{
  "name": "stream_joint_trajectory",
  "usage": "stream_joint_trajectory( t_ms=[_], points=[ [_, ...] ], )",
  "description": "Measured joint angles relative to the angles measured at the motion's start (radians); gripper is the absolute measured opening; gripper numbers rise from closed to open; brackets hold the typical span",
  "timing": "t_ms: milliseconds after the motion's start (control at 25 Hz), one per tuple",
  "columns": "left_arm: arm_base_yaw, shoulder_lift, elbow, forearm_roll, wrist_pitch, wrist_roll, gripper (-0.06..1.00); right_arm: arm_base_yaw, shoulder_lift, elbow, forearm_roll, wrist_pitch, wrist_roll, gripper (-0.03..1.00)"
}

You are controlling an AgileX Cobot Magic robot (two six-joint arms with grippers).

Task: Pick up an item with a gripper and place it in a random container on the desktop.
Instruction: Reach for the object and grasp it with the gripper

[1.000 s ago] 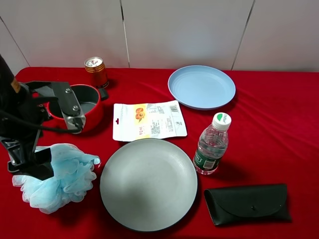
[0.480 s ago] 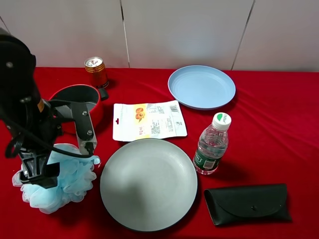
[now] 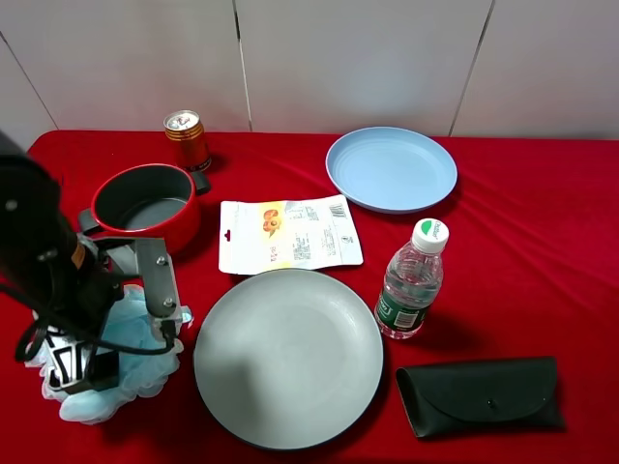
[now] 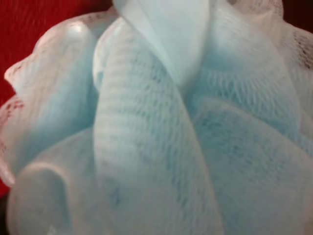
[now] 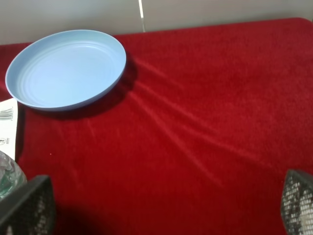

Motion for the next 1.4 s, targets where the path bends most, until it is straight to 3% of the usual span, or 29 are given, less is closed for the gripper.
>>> stream_joint_trajectory(
  t_ms=[320,760,960,1400],
  points=[
    [0.0,-0.002,0.094,0.027,-0.19,0.0,0.88,0.0,0.0,0.0,0.0,0.0,0.0,0.69],
    [0.0,-0.002,0.172,0.032,-0.367,0.0,0.75,0.0,0.0,0.0,0.0,0.0,0.0,0.69],
    [0.0,-0.002,0.175,0.032,-0.377,0.0,0.6,0.0,0.0,0.0,0.0,0.0,0.0,0.69],
    [0.0,-0.002,0.175,0.032,-0.375,0.0,0.57,0.0,0.0,0.0,0.0,0.0,0.0,0.69]
  ],
)
